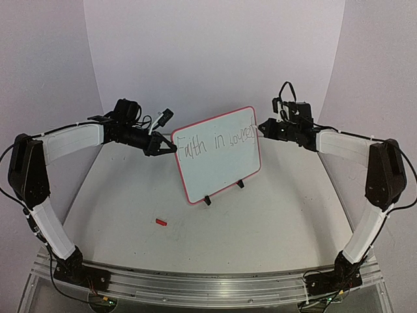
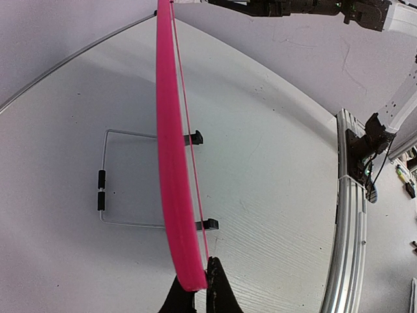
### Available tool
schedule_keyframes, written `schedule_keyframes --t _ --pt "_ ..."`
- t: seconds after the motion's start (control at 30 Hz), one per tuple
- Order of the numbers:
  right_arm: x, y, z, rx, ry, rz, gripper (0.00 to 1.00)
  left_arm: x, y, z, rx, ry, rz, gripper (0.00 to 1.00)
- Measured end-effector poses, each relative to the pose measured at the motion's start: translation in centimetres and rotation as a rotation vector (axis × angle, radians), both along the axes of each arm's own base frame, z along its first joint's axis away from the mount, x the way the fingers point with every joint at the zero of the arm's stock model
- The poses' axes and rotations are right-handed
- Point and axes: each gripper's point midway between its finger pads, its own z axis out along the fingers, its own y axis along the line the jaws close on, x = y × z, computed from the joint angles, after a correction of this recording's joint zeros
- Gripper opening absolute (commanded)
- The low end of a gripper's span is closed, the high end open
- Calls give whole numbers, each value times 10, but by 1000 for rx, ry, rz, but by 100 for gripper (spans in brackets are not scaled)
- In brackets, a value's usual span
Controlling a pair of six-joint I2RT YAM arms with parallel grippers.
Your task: Write a sentence on the whiteboard
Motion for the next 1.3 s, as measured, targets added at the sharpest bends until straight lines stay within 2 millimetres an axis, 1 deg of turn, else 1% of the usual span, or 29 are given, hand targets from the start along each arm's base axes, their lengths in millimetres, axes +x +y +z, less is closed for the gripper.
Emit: schedule_keyframes --t 0.53,0.67,0.73,0.8,0.9,1.03,1.1,1.17,1.23,1.3 --pt "7 -13 -2 -21 -3 -87 0 0 0 0 0 0 -1 0" --pt "3 -16 0 -23 -5 -93 0 -1 -1 1 -1 -2 -2 0" --pt "-5 -19 4 -21 -8 -91 0 -1 -1 1 -1 -3 -3 0" --pt "-16 -21 14 -13 -22 -86 0 -1 -1 1 -1 -3 -4 0" --pt "-33 -25 39 8 -60 -74 0 -1 -1 1 0 -3 -4 0" --pt "-56 -24 76 46 -120 -25 0 -2 -1 1 0 -4 -4 0" --pt "-65 -21 85 61 -130 8 0 -2 -1 2 0 -5 -4 0" --pt "-75 -17 89 70 -128 44 0 -2 -1 2 0 -4 -5 0" --pt "-85 -10 81 68 -99 83 0 -2 -2 2 0 -4 -5 0" --pt "-96 2 68 58 -63 124 0 -3 -2 2 -1 -5 -6 0"
